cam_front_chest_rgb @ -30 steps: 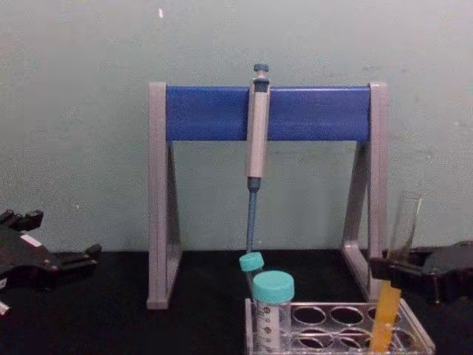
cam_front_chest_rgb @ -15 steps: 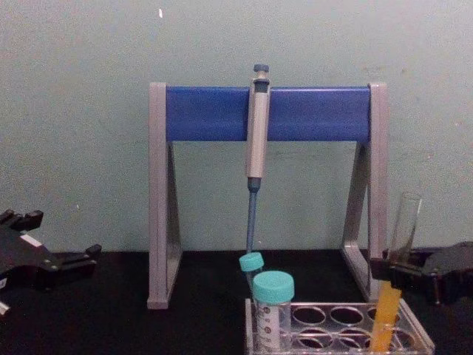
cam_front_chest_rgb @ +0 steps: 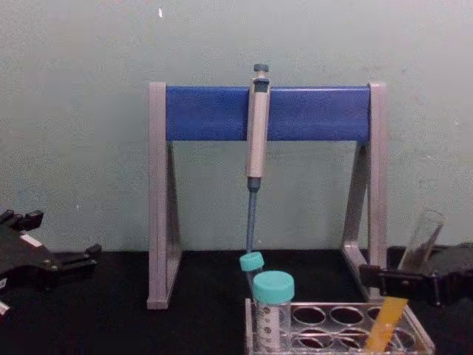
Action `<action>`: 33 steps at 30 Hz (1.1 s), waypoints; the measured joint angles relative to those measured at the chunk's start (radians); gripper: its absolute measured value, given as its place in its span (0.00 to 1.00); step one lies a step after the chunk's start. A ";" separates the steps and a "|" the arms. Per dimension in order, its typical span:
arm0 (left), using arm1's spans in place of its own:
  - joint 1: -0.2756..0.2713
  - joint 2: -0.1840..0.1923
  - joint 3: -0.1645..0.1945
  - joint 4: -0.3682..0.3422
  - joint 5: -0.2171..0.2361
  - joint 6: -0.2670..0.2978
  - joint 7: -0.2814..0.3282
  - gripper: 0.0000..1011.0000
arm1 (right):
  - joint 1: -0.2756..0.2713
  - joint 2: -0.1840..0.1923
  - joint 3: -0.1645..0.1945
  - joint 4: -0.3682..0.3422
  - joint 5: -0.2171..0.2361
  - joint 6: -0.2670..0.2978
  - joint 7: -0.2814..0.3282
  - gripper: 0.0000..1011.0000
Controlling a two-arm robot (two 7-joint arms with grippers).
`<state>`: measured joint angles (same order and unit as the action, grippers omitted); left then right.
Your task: Pick up the test tube from the test tube rack, shake it, then place it back into the test tube rack.
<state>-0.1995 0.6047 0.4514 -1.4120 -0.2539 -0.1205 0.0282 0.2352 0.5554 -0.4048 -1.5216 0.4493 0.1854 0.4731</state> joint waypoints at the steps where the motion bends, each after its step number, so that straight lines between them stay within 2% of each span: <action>1: 0.000 0.000 0.000 0.000 0.000 0.000 0.000 0.99 | 0.000 0.000 0.000 0.000 0.000 0.000 0.000 0.69; 12: 0.000 0.000 0.000 0.000 0.000 0.000 0.000 0.99 | 0.000 0.000 0.000 -0.001 0.000 0.000 0.000 0.99; 23: 0.000 0.000 0.000 0.000 0.000 0.000 0.000 0.99 | -0.024 0.009 0.015 -0.024 0.024 -0.002 0.002 0.99; 33: 0.000 0.000 0.000 0.000 0.000 0.000 0.000 0.99 | -0.104 0.057 0.065 -0.125 0.072 -0.005 -0.014 0.99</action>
<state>-0.1995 0.6047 0.4514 -1.4119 -0.2539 -0.1205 0.0283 0.1312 0.6124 -0.3395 -1.6464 0.5218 0.1804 0.4588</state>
